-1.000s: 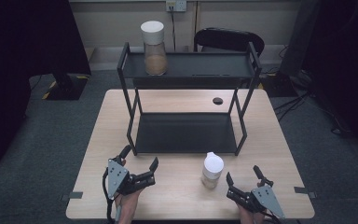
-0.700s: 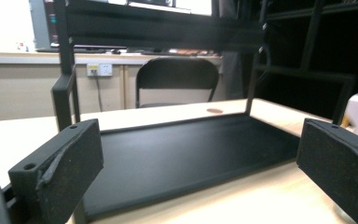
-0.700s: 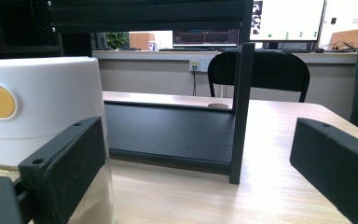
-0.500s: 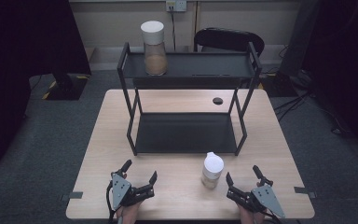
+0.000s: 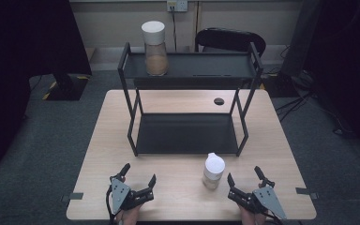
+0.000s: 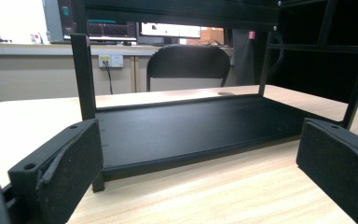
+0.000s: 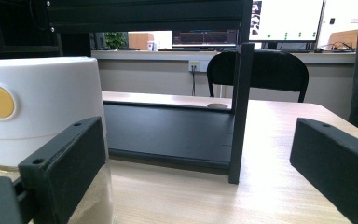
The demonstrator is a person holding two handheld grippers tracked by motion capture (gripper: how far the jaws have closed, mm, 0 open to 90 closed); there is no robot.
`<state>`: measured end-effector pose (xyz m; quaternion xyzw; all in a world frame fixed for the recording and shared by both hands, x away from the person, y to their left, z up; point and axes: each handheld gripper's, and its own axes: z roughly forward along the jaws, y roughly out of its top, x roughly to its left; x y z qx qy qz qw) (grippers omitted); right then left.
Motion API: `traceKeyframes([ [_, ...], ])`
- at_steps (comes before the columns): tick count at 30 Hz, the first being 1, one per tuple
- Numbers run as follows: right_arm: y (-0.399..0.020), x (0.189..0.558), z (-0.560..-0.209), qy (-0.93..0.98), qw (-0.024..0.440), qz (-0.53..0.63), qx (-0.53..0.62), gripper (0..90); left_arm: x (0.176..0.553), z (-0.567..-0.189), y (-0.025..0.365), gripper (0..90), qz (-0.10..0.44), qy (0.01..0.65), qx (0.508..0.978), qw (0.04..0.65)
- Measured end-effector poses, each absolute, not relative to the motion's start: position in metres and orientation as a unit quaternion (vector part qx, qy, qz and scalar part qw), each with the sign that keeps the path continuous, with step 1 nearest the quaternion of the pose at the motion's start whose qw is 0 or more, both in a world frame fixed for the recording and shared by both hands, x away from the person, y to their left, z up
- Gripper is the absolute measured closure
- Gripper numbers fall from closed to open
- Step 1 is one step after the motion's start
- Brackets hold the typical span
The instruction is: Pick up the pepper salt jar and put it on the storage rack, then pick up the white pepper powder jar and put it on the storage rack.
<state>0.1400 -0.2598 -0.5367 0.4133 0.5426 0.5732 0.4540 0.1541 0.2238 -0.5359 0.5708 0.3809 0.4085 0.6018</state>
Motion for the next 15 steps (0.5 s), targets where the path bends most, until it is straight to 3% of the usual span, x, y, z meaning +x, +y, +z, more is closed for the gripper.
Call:
traceKeyframes([
  [15,-0.2594,0.1396,-0.5379,0.540,0.458,0.574,0.412,2.5,0.1521,-0.5369,0.2180,0.5,0.422,0.387,0.564,0.595],
])
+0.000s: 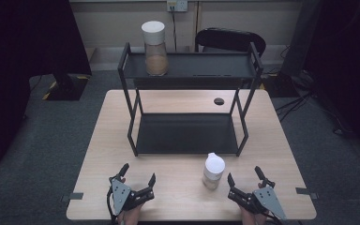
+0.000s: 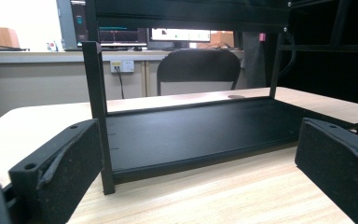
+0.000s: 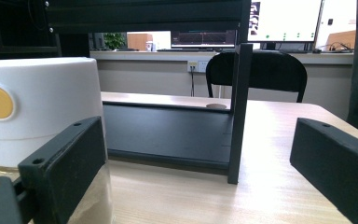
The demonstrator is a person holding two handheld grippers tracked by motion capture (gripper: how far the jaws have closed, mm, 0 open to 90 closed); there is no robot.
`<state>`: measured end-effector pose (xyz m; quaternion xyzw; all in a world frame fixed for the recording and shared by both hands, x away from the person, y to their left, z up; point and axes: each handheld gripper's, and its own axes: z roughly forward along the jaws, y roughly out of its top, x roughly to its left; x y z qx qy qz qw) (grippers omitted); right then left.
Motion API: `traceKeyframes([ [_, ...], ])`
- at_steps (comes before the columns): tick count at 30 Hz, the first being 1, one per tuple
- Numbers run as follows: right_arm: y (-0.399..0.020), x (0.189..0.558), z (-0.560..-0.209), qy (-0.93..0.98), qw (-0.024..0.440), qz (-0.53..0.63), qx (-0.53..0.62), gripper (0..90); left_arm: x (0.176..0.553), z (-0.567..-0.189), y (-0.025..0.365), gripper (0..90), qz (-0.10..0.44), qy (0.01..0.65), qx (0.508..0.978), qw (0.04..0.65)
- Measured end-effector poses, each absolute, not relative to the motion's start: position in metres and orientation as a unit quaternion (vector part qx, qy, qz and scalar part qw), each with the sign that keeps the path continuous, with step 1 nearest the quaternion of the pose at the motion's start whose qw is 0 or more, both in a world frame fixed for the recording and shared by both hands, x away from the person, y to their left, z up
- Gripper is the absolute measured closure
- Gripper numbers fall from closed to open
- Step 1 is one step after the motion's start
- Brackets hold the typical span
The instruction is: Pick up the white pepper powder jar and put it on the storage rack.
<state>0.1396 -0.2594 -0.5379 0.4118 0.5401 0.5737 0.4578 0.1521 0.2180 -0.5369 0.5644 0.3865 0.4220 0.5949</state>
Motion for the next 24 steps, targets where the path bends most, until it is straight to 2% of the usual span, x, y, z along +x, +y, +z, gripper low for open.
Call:
traceKeyframes([
  [5,-0.264,0.142,-0.531,0.544,0.444,0.579,0.415,3.9,0.152,-0.537,0.218,0.5,0.422,0.387,0.565,0.595],
  [15,-0.275,0.138,-0.506,0.523,0.453,0.607,0.391,3.6,0.152,-0.537,0.215,1.1,0.426,0.391,0.561,0.592],
  [19,-0.277,0.138,-0.492,0.533,0.428,0.620,0.384,4.6,0.152,-0.537,0.215,0.7,0.426,0.391,0.561,0.592],
  [24,-0.269,0.134,-0.483,0.541,0.436,0.627,0.353,4.6,0.151,-0.537,0.215,0.7,0.427,0.392,0.561,0.591],
])
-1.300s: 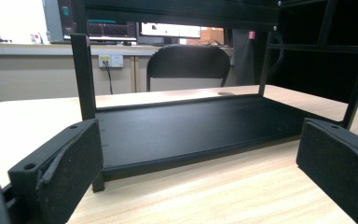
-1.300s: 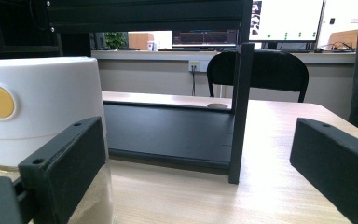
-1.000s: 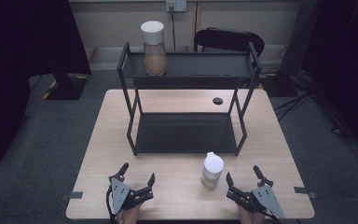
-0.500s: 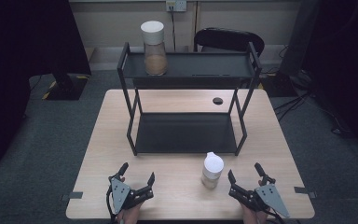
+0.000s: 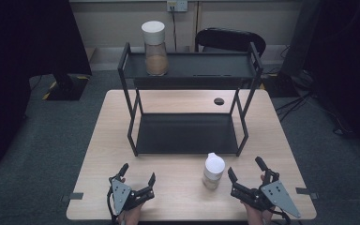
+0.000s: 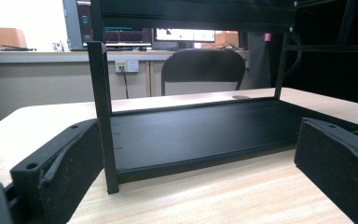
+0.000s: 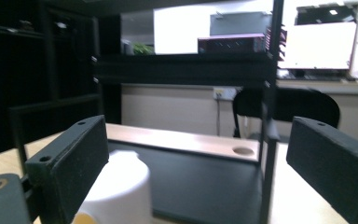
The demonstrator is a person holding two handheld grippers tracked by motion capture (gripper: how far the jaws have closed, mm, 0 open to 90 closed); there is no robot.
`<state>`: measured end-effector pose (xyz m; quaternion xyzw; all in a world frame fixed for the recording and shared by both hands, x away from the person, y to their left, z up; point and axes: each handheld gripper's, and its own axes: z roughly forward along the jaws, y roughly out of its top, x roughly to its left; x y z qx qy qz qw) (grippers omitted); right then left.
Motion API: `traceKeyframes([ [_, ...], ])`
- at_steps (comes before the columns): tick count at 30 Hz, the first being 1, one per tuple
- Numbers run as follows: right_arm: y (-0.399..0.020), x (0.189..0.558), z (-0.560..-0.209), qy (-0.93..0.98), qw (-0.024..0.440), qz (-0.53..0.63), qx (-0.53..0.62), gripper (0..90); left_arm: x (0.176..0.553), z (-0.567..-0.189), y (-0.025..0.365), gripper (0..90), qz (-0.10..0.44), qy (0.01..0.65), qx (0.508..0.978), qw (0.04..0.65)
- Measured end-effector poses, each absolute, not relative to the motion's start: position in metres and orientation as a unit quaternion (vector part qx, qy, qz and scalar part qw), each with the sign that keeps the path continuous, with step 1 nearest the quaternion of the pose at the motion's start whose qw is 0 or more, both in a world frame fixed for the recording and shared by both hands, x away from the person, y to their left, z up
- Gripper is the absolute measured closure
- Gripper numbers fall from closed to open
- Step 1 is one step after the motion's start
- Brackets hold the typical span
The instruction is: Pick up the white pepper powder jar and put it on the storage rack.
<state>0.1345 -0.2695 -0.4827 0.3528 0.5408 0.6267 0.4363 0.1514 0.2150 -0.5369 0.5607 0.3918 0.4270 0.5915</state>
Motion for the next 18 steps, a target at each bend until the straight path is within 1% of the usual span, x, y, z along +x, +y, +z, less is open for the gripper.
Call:
traceKeyframes([
  [4,-0.264,0.135,-0.477,0.555,0.419,0.632,0.343,5.6,0.151,-0.537,0.215,0.9,0.427,0.392,0.561,0.592],
  [9,-0.251,0.135,-0.478,0.565,0.416,0.631,0.332,7.5,0.151,-0.537,0.215,0.9,0.427,0.392,0.561,0.592],
  [13,-0.244,0.136,-0.479,0.572,0.402,0.633,0.333,7.4,0.151,-0.537,0.214,0.9,0.428,0.393,0.560,0.591],
  [18,-0.234,0.138,-0.483,0.584,0.405,0.618,0.338,8.8,0.151,-0.537,0.214,0.8,0.428,0.393,0.560,0.591],
])
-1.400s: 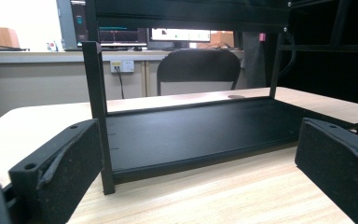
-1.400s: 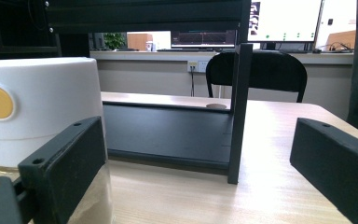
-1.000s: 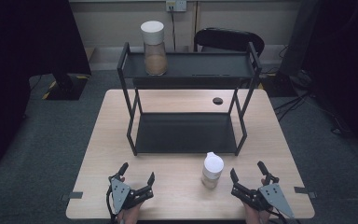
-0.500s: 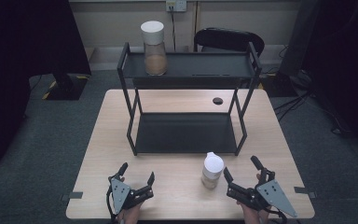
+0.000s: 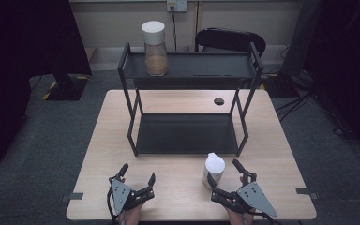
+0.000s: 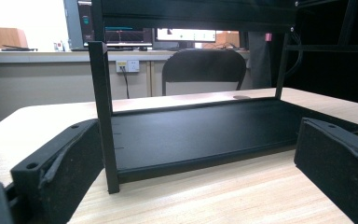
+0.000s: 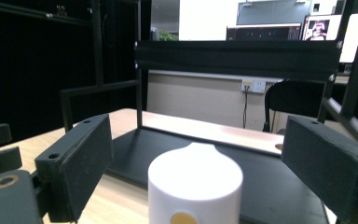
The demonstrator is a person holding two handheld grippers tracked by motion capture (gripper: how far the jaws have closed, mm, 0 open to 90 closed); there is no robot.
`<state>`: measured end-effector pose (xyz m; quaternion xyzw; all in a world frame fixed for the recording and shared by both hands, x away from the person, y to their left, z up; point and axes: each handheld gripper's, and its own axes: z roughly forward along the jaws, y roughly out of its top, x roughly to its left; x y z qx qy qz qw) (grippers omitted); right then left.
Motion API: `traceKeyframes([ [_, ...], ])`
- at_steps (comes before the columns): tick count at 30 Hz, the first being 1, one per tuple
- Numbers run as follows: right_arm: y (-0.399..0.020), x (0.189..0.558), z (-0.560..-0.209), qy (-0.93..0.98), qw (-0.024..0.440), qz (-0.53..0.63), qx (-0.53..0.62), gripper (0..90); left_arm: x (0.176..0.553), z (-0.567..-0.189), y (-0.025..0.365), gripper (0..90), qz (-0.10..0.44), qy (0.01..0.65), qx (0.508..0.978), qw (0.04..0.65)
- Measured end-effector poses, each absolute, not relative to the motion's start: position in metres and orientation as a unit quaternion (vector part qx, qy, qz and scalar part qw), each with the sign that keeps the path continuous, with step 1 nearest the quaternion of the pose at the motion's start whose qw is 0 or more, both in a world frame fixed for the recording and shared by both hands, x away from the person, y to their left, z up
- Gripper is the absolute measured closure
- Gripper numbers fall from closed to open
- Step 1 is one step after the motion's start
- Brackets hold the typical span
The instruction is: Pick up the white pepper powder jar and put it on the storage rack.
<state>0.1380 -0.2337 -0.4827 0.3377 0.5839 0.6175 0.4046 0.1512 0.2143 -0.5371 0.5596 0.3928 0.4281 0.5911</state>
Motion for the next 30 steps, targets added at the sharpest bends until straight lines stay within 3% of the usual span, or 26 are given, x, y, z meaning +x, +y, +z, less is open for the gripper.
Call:
traceKeyframes([
  [9,-0.224,0.149,-0.501,0.594,0.401,0.599,0.357,14.3,0.151,-0.537,0.214,0.8,0.428,0.393,0.560,0.591],
  [30,-0.219,0.163,-0.502,0.623,0.367,0.571,0.388,29.8,0.151,-0.537,0.213,1.3,0.430,0.395,0.558,0.589],
])
